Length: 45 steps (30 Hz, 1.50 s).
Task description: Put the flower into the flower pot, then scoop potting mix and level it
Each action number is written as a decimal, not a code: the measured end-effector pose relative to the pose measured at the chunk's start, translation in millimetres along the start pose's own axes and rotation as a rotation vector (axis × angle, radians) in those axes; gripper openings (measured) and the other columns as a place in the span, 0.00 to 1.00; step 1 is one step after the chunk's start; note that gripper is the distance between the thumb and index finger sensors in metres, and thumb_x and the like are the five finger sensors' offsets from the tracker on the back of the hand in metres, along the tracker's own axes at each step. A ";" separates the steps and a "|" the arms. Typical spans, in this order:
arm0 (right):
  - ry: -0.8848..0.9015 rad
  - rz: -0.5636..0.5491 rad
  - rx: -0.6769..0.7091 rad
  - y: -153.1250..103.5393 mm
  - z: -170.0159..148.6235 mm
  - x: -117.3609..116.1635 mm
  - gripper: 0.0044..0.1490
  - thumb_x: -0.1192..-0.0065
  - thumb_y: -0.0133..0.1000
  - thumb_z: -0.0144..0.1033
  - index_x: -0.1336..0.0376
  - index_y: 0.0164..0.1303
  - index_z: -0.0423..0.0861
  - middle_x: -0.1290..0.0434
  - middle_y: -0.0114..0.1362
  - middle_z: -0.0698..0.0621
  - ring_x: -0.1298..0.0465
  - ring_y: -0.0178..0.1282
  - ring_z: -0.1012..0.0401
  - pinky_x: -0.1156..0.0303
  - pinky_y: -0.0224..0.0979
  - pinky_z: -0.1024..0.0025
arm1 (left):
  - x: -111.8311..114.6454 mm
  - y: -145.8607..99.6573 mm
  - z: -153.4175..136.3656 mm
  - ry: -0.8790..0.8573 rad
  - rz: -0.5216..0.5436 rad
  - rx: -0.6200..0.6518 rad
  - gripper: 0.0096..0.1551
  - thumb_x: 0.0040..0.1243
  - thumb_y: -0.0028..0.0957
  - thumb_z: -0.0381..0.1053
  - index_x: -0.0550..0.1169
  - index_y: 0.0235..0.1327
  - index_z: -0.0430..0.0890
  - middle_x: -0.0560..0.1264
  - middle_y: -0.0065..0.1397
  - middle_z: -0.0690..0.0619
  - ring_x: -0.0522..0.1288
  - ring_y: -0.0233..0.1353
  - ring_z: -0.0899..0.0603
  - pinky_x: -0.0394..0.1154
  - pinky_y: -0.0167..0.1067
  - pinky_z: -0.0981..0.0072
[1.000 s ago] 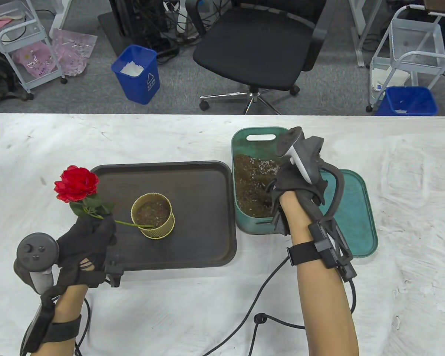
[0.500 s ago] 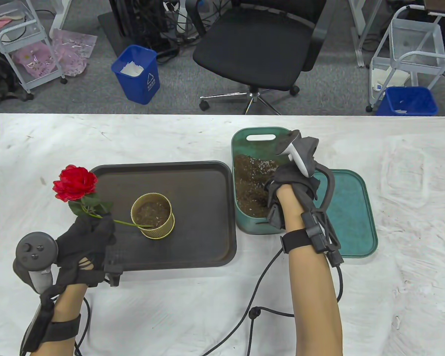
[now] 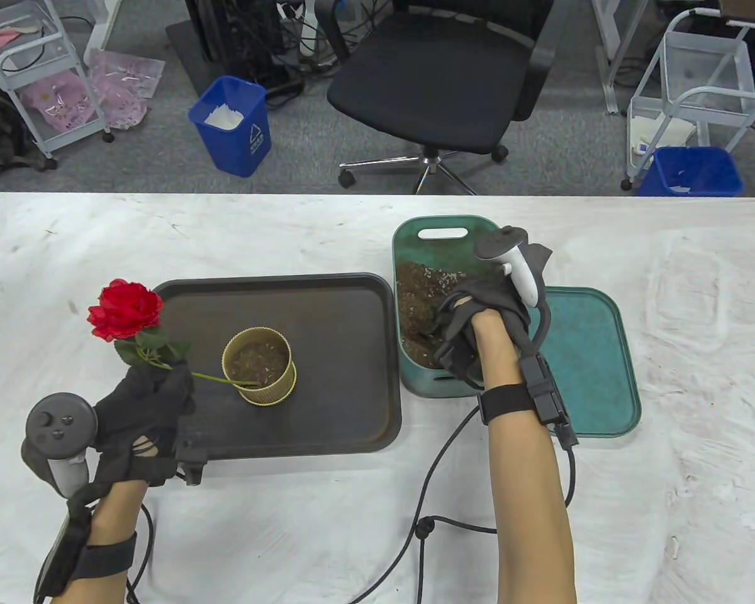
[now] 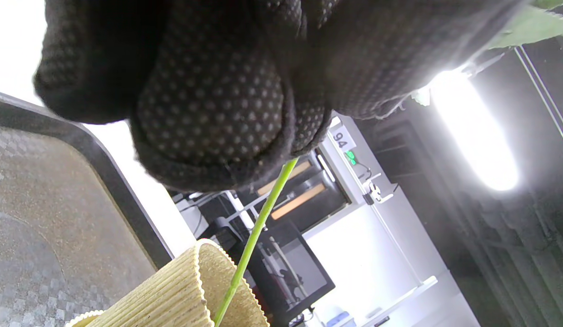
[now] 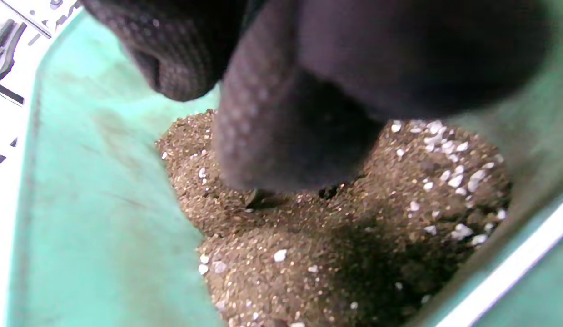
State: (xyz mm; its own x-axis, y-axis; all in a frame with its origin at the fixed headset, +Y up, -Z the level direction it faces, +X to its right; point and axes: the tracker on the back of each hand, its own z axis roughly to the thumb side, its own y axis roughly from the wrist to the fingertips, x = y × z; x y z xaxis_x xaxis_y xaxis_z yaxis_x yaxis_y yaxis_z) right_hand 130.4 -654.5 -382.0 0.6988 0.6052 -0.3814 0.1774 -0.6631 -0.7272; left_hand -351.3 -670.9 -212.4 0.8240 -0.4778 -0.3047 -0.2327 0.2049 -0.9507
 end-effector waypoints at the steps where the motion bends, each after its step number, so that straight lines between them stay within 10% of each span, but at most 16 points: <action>1: 0.008 0.002 0.002 1.5 -0.2 -0.5 0.34 0.36 0.48 0.40 0.34 0.60 0.34 0.17 0.47 0.41 0.13 0.25 0.55 0.15 0.24 0.67 | 0.0 -0.1 0.0 -0.001 0.000 -0.001 0.25 0.71 0.42 0.58 0.84 0.48 0.47 0.88 0.44 0.56 0.92 0.29 0.50 0.88 0.35 0.60; 19: 0.327 0.080 0.066 -0.3 -28.5 1.1 0.34 0.38 0.48 0.39 0.35 0.61 0.33 0.18 0.48 0.40 0.12 0.27 0.55 0.13 0.24 0.67 | 1.0 -0.3 0.8 0.004 -0.004 0.012 0.25 0.71 0.42 0.58 0.84 0.48 0.47 0.88 0.44 0.55 0.91 0.29 0.50 0.88 0.35 0.60; 37: 0.593 -0.031 0.175 -51.8 -56.7 34.5 0.34 0.39 0.48 0.39 0.35 0.60 0.33 0.18 0.48 0.40 0.12 0.26 0.55 0.13 0.24 0.67 | 1.6 -1.1 0.4 -0.001 -0.007 0.012 0.25 0.71 0.42 0.58 0.83 0.48 0.47 0.88 0.44 0.56 0.91 0.29 0.50 0.88 0.36 0.60; 45: 0.533 0.050 0.319 -84.3 -30.0 15.0 0.34 0.39 0.49 0.39 0.35 0.60 0.33 0.18 0.47 0.40 0.12 0.26 0.55 0.13 0.23 0.67 | 3.0 -2.3 2.4 0.001 -0.011 0.025 0.25 0.71 0.42 0.58 0.83 0.48 0.47 0.88 0.44 0.56 0.91 0.29 0.50 0.88 0.36 0.60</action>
State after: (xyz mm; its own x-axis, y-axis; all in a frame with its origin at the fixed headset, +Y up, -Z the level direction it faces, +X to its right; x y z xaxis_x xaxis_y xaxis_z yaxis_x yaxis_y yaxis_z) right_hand 146.8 -602.7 -309.3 0.9654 0.2190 -0.1414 -0.0224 -0.4708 -0.8820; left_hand -347.1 -670.7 -211.0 0.8258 -0.4809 -0.2947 -0.2112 0.2208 -0.9522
